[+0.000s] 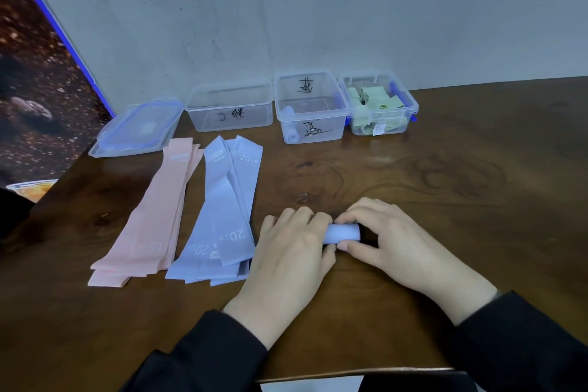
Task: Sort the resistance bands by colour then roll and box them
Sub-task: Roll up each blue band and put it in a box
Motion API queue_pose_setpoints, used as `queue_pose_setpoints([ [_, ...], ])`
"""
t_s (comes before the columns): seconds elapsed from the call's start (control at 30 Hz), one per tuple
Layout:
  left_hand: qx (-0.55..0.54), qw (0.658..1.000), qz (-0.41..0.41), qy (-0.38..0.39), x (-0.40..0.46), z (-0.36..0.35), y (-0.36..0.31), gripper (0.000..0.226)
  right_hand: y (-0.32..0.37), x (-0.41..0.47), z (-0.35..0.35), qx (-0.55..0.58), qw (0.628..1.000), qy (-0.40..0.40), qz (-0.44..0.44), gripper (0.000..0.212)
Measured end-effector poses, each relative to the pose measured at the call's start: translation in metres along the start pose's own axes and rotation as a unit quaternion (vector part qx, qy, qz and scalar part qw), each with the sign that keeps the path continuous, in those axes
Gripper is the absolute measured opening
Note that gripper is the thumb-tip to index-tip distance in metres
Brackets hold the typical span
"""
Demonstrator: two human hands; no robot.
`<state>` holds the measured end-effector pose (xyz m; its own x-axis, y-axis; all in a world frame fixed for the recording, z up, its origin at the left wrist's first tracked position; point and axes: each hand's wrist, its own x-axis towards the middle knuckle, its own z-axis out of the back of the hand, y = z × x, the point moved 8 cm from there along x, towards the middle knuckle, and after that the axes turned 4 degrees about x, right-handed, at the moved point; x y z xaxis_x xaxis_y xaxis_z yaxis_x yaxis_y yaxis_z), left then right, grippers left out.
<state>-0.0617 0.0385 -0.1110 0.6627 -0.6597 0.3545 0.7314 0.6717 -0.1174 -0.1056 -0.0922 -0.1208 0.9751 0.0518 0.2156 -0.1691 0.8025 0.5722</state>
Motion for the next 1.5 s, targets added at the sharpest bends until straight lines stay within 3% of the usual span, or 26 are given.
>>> queue_pose_setpoints([
  [0.3, -0.105, 0.993, -0.047, -0.037, 0.023, 0.020, -0.013, 0.037, -0.009, -0.004, 0.019, 0.096, 0.992, -0.066, -0.050, 0.027],
  [0.47, -0.063, 0.992, -0.096, -0.043, 0.022, 0.013, -0.020, 0.035, -0.018, -0.004, 0.013, 0.111, 0.990, -0.039, -0.082, 0.027],
  [0.67, -0.052, 0.993, -0.094, -0.049, 0.022, 0.010, -0.022, 0.035, -0.015, -0.004, 0.015, 0.127, 0.986, -0.049, -0.092, 0.024],
  [0.77, -0.118, 0.992, -0.054, 0.004, 0.023, 0.010, -0.016, 0.041, -0.013, -0.005, 0.017, 0.133, 0.985, -0.051, -0.094, 0.016],
  [0.87, -0.240, 0.968, 0.054, 0.056, 0.024, 0.010, 0.003, 0.047, -0.011, -0.006, 0.017, 0.180, 0.976, -0.041, -0.112, 0.017],
  [0.93, -0.294, 0.950, 0.082, 0.069, 0.026, 0.011, 0.010, 0.035, -0.010, -0.005, 0.019, 0.235, 0.964, -0.043, -0.120, 0.020],
  [1.17, -0.400, 0.910, 0.103, 0.048, 0.045, 0.034, 0.024, 0.008, 0.002, 0.010, 0.034, 0.383, 0.910, -0.093, -0.130, 0.022],
  [1.4, -0.491, 0.864, 0.104, 0.037, 0.087, 0.046, 0.040, 0.013, 0.005, 0.046, 0.044, 0.498, 0.851, -0.092, -0.142, 0.031],
  [1.5, -0.497, 0.863, 0.075, 0.047, 0.115, 0.051, 0.048, 0.017, 0.004, 0.070, 0.060, 0.498, 0.851, -0.095, -0.136, 0.032],
])
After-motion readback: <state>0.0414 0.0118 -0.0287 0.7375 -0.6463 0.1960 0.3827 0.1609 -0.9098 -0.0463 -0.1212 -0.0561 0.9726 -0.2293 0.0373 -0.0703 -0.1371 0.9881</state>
